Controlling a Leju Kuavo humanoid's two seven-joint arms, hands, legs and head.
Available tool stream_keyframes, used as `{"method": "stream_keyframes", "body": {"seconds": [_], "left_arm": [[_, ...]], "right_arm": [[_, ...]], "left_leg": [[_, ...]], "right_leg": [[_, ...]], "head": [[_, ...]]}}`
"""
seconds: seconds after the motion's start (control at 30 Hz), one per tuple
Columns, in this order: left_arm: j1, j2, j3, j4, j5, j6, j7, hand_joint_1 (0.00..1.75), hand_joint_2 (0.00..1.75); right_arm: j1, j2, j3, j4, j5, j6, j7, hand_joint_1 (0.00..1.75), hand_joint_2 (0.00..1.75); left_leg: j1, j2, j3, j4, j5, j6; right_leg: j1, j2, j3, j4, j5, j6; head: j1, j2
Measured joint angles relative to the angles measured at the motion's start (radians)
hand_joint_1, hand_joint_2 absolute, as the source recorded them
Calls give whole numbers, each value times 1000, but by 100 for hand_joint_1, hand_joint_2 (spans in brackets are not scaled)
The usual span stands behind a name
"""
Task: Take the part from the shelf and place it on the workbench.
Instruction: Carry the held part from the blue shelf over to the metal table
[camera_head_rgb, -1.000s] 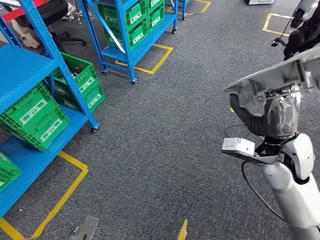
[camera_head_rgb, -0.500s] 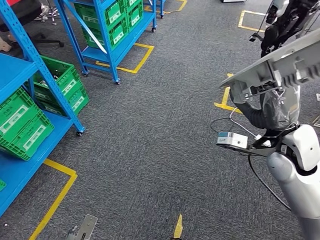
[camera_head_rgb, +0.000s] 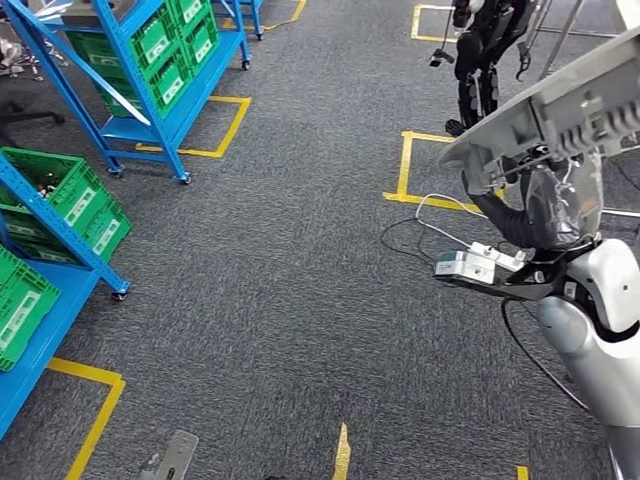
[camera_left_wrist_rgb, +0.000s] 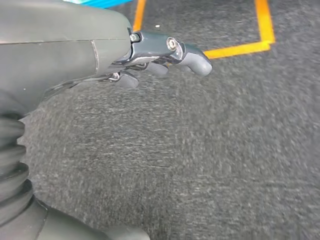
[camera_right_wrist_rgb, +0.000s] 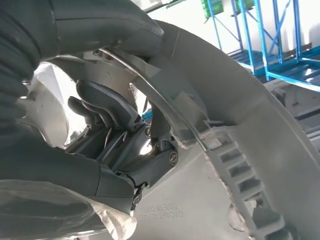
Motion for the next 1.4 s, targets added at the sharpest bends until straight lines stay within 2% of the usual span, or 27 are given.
{"method": "stream_keyframes", "body": {"seconds": [0.03, 0.1, 0.13, 0.2, 0.27, 0.33, 0.4, 0.43, 0.47, 0.5, 0.53, 0.6, 0.67, 0.7, 0.77, 0.83, 0.9, 0.93, 0.97, 1.0, 1.03, 1.07, 1.13, 1.2, 1.27, 1.33, 1.4], "left_arm": [[0, 0, 0, 0, 0, 0, 0, 0, 175], [-1, 1, 0, 0, 0, 0, 0, 0, 175], [-1, 1, 0, 0, 1, 0, -1, 0, 175], [-2, 1, -1, 0, 1, -3, -5, 0, 175], [-4, -1, -3, 0, 1, -7, -12, 0, 175], [-5, -2, -5, 0, 1, -9, -15, 0, 175], [-5, -3, -6, 0, 0, -11, -17, 0, 175], [-4, -3, -6, 0, 0, -12, -16, 0, 175], [-3, -3, -7, 0, -1, -12, -16, 0, 175], [-2, -3, -7, 0, -1, -12, -16, 0, 175], [-2, -3, -7, 0, -2, -12, -16, 0, 175], [-2, -3, -9, 0, -4, -12, -16, 0, 175], [-2, -3, -11, 0, -5, -12, -16, 0, 175], [-2, -3, -11, 0, -5, -13, -16, 0, 175], [-1, -2, -13, 0, -4, -13, -16, 0, 175], [-3, -2, -14, 0, -4, -13, -16, 0, 175], [-3, -2, -14, 0, -4, -13, -16, 0, 175], [-2, -2, -14, 0, -5, -14, -16, 0, 175], [0, -2, -14, 0, -5, -14, -16, 0, 175], [0, -2, -14, 0, -6, -14, -16, 0, 175], [0, -2, -15, 0, -7, -14, -16, 0, 175], [0, -2, -15, 0, -9, -15, -15, 0, 175], [-1, 1, -16, 0, -12, -15, -14, 0, 175], [-1, 4, -18, 0, -15, -16, -14, 0, 175], [-1, 4, -21, 0, -17, -16, -13, 0, 175], [-2, 4, -23, 0, -17, -16, -13, 0, 175], [-2, 5, -23, 0, -17, -16, -13, 0, 175]], "right_arm": [[0, 0, 1, 1, 0, 0, 0, 175, 175], [-3, -1, 2, 2, 1, 0, 0, 175, 175], [-5, -2, 2, 3, 1, 0, 1, 175, 175], [-8, -5, 2, 4, 0, 0, 3, 175, 175], [-5, -14, 1, 4, -3, 0, 6, 175, 175], [-4, -26, -2, 4, -4, -1, 8, 175, 175], [-3, -32, -4, 4, -5, -2, 9, 175, 175], [1, -33, -5, 4, -6, -2, 10, 175, 175], [6, -35, -5, 4, -6, -3, 10, 175, 175], [10, -37, -5, 4, -6, -3, 11, 175, 175], [13, -38, -6, 4, -7, -3, 12, 175, 175], [14, -41, -9, 4, -8, -4, 13, 175, 175], [13, -44, -12, 4, -9, -6, 14, 175, 175], [13, -44, -14, 4, -9, -8, 14, 175, 175], [15, -46, -15, 4, -8, -9, 14, 175, 175], [16, -47, -16, 4, -6, -8, 14, 175, 175], [15, -48, -16, 3, -4, -4, 14, 175, 175], [16, -48, -15, 3, -4, -1, 15, 175, 175], [17, -48, -15, 4, -4, 3, 15, 175, 175], [17, -48, -14, 4, -3, 6, 15, 175, 175], [18, -48, -14, 4, -2, 8, 14, 175, 175], [18, -48, -14, 4, -1, 10, 14, 175, 175], [17, -48, -14, 4, 1, 13, 14, 175, 175], [15, -49, -13, 4, 3, 17, 15, 175, 175], [17, -55, -14, 4, 4, 19, 16, 175, 175], [17, -65, -16, 4, 4, 19, 18, 175, 175], [15, -72, -17, 4, 4, 19, 19, 175, 175]], "left_leg": [[0, -4, 15, -41, 34, 4], [1, -36, 69, -171, 110, 16], [1, -52, 91, -225, 130, 20], [0, -67, 108, -268, 131, 21], [1, -50, 113, -281, 131, 23], [4, -31, 118, -292, 138, 30], [4, -11, 120, -295, 139, 35], [3, 0, 119, -295, 138, 36], [3, 11, 119, -295, 138, 36], [3, 21, 119, -294, 136, 35], [3, 31, 120, -294, 135, 34], [1, 48, 122, -292, 130, 27], [-5, 63, 121, -288, 125, 18], [-8, 71, 122, -287, 123, 14], [-8, 84, 124, -286, 119, 7], [-4, 60, 113, -251, 90, -1], [-1, 19, 66, -141, 31, -5], [-1, 9, 34, -74, 5, -5], [-1, 4, 8, -23, -8, -4], [-1, 2, -5, -3, -3, -2], [-1, 0, 0, -22, 21, 1], [-2, -8, 21, -74, 60, 6], [0, -53, 71, -200, 127, 18], [-1, -85, 96, -264, 141, 23], [-3, -71, 101, -280, 139, 24], [-1, -50, 108, -293, 145, 31], [-1, -27, 112, -300, 149, 37]], "right_leg": [[1, 13, 2, 0, 0, 0], [2, 35, 3, 2, 0, 2], [1, 45, 1, 4, 0, 5], [-2, 63, -9, 4, 5, 16], [-6, 70, -17, 3, 8, 29], [-4, 34, -41, 43, -19, 39], [-4, -13, -97, 157, -76, 46], [-5, -23, -128, 219, -99, 49], [-6, -28, -148, 261, -109, 51], [-7, -31, -152, 268, -102, 53], [-8, -36, -134, 235, -79, 53], [-6, -63, -62, 104, -24, 53], [1, -89, -11, 15, -3, 43], [5, -92, -5, 2, -5, 37], [4, -72, -6, -1, -2, 25], [1, -54, -3, -3, 1, 15], [-1, -37, -1, -4, 1, 7], [0, -27, -1, -4, 0, 5], [1, -16, 0, -3, 0, 4], [2, -4, 0, -2, 0, 4], [3, 8, 1, -1, 0, 4], [3, 20, 2, 0, -1, 4], [2, 42, 0, 2, -1, 6], [-4, 62, -10, 4, 3, 16], [-10, 77, -19, 2, 8, 29], [-9, 46, -35, 22, -7, 40], [-6, -7, -82, 115, -57, 48]], "head": [[0, 0], [1, 0], [0, 0], [-1, 0], [-2, 0], [3, 0], [8, 0], [9, 0], [10, 0], [10, 0], [10, 0], [11, 0], [9, 0], [9, 0], [9, 0], [7, 0], [5, 0], [4, 0], [4, 0], [4, 0], [4, 0], [4, 0], [5, 0], [4, 0], [2, 0], [5, 0], [10, 0]]}}
